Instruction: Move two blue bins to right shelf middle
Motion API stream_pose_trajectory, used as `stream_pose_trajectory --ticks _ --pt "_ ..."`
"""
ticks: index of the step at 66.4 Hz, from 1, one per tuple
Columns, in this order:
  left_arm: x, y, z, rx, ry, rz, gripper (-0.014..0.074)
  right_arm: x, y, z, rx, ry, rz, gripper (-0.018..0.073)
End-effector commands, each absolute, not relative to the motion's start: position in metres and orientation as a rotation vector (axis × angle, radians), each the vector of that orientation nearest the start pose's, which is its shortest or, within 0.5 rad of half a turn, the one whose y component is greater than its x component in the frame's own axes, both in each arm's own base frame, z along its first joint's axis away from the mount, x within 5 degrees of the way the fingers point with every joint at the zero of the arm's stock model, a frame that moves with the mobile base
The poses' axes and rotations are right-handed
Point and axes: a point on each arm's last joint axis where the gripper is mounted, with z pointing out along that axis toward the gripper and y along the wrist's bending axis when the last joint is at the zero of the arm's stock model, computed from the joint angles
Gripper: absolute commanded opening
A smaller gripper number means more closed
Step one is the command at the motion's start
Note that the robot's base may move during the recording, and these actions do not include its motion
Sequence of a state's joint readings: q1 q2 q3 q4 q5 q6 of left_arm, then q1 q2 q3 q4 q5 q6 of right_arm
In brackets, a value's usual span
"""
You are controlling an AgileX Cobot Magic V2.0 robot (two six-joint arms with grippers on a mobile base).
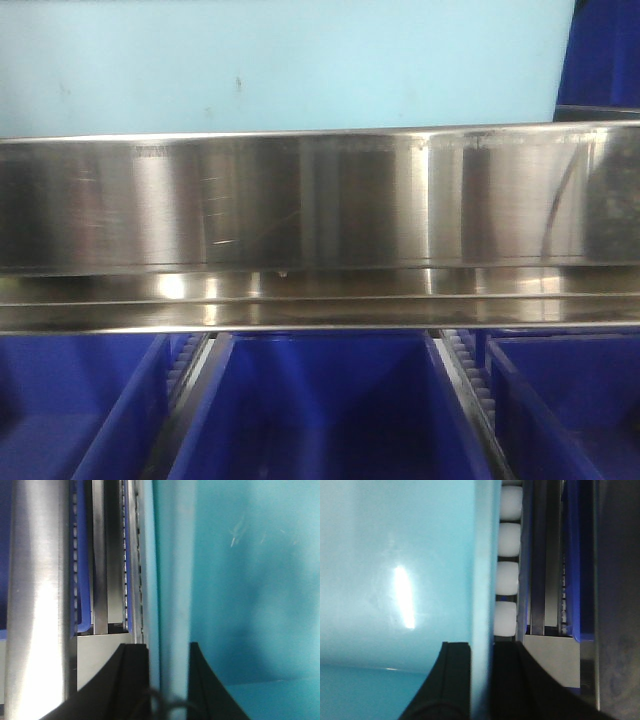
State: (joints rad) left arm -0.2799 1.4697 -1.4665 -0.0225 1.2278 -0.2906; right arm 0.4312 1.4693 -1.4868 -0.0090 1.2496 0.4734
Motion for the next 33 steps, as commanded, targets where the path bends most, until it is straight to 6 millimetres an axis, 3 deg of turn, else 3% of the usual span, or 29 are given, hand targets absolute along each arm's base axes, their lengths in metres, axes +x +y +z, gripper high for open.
stream_pose_trajectory --ticks 1,23,33 --pt "0.282 -0.084 0.37 -0.004 2.721 -0.228 -0.0111 0.269 0.124 0.377 0.015 2.711 0.283 -0.0165" --pt "0.282 -0.084 0.371 0.008 2.719 -0.227 -0.0111 0.269 0.124 0.379 -0.061 2.698 0.27 -0.0165" --pt "0.279 -0.086 0.375 0.025 2.705 -0.233 -0.0111 0.271 0.123 0.399 -0.07 2.629 0.284 -0.0165"
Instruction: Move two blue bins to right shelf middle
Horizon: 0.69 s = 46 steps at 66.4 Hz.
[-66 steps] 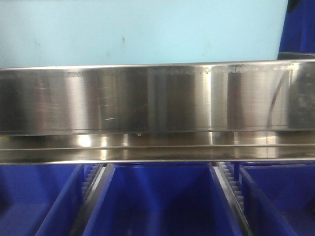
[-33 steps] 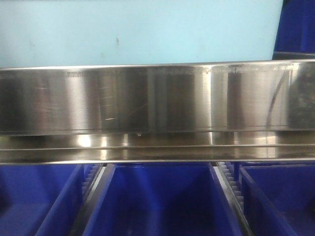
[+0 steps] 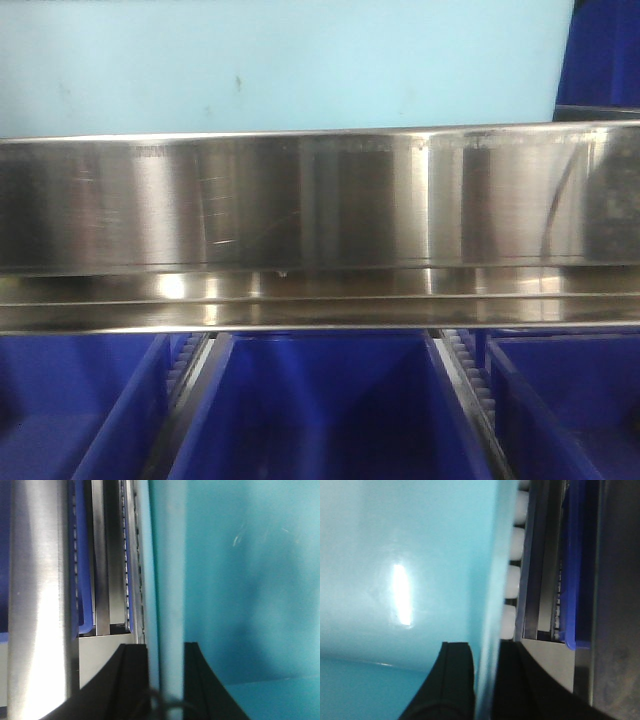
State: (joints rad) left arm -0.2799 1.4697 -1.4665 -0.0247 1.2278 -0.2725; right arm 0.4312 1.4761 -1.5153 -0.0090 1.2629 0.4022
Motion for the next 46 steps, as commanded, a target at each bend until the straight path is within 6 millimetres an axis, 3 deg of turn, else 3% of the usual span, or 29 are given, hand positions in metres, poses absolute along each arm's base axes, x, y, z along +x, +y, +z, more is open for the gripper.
stream_pose_trajectory --ticks 1,18,31,46 --pt "0.278 -0.086 0.376 0.024 2.702 -0.234 -0.0111 0.271 0.123 0.401 -0.071 2.618 0.278 -0.0165" --pt "0.267 -0.084 0.403 0.023 2.584 -0.291 -0.0111 0.273 0.115 0.436 -0.081 2.475 0.207 -0.0165" --pt "0.271 -0.083 0.444 0.025 2.387 -0.316 -0.0111 0.273 0.113 0.452 -0.091 2.409 0.201 -0.0165" --pt "0.269 -0.075 0.486 0.028 2.184 -0.246 -0.0111 0.272 0.111 0.488 -0.114 2.218 0.244 -0.0165"
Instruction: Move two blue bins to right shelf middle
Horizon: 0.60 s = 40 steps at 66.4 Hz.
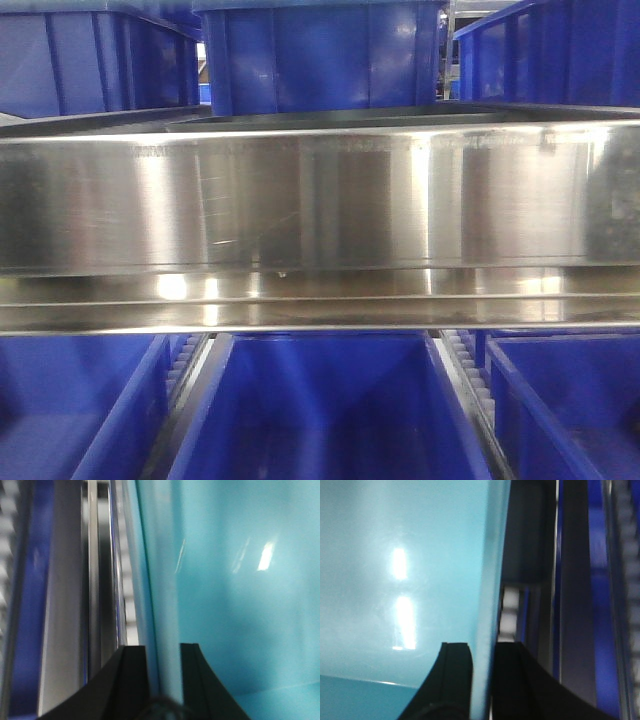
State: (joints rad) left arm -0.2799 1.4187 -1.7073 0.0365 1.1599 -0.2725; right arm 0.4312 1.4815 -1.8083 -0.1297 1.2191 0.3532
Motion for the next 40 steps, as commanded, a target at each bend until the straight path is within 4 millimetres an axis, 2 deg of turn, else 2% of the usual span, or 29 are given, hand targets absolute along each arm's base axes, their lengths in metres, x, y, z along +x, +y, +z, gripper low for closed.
stream_pose_trajectory --ticks 1,16,40 --pt "0.269 -0.074 0.489 0.028 2.168 -0.237 -0.0111 0.272 0.111 0.491 -0.113 2.204 0.237 -0.0165" --pt "0.269 -0.069 0.508 0.031 2.04 -0.196 -0.0111 0.269 0.101 0.513 -0.098 2.095 0.158 -0.0165" --pt "0.271 -0.066 0.511 0.036 2.001 -0.135 -0.0111 0.269 0.101 0.514 -0.098 2.08 0.157 -0.0165"
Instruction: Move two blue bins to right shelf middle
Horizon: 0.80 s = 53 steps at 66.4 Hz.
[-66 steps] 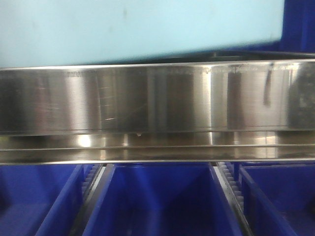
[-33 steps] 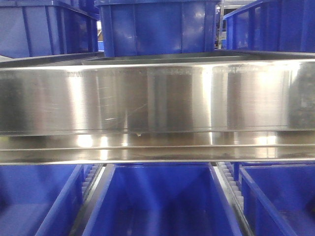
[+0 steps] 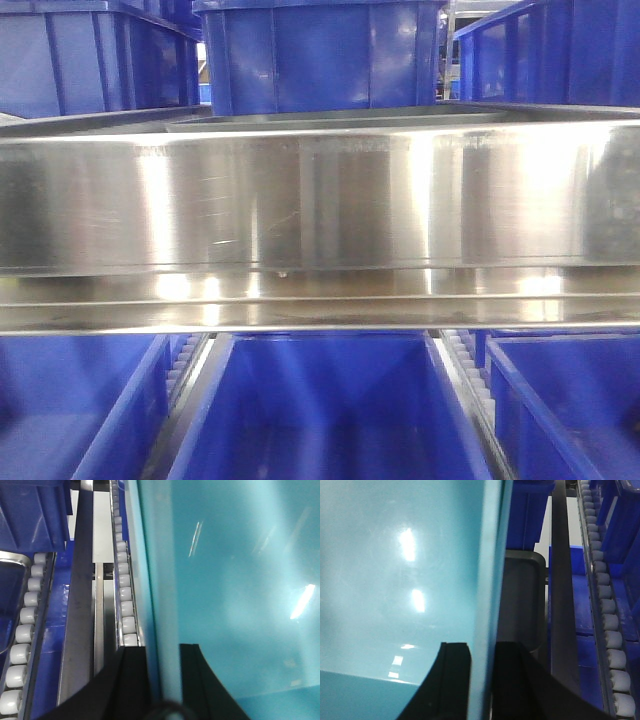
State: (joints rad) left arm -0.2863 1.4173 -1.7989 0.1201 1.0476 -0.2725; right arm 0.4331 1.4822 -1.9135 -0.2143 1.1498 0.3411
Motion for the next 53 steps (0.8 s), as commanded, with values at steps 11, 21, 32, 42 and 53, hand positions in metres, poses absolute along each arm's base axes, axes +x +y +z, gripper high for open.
stream_pose_trajectory --ticks 11,21,32,42,53 --pt "0.2713 -0.0657 0.5112 0.036 2.001 -0.135 -0.0111 0.2694 0.101 0.5145 -0.098 2.08 0.157 -0.0165" --pt "0.2711 -0.0657 0.511 0.036 2.004 -0.134 -0.0111 0.2694 0.101 0.5145 -0.098 2.08 0.157 -0.0165" --pt "0.2714 -0.0658 0.5116 0.036 1.996 -0.136 -0.0111 0.2694 0.101 0.5145 -0.098 2.08 0.157 -0.0165" --pt "0.2714 -0.0658 0.5116 0.036 1.996 -0.136 -0.0111 0.2694 0.101 0.5145 -0.098 2.08 0.157 -0.0165" --pt "0.2714 -0.0658 0.5116 0.036 1.996 -0.136 -0.0111 0.2694 0.101 0.5145 -0.098 2.08 0.157 -0.0165"
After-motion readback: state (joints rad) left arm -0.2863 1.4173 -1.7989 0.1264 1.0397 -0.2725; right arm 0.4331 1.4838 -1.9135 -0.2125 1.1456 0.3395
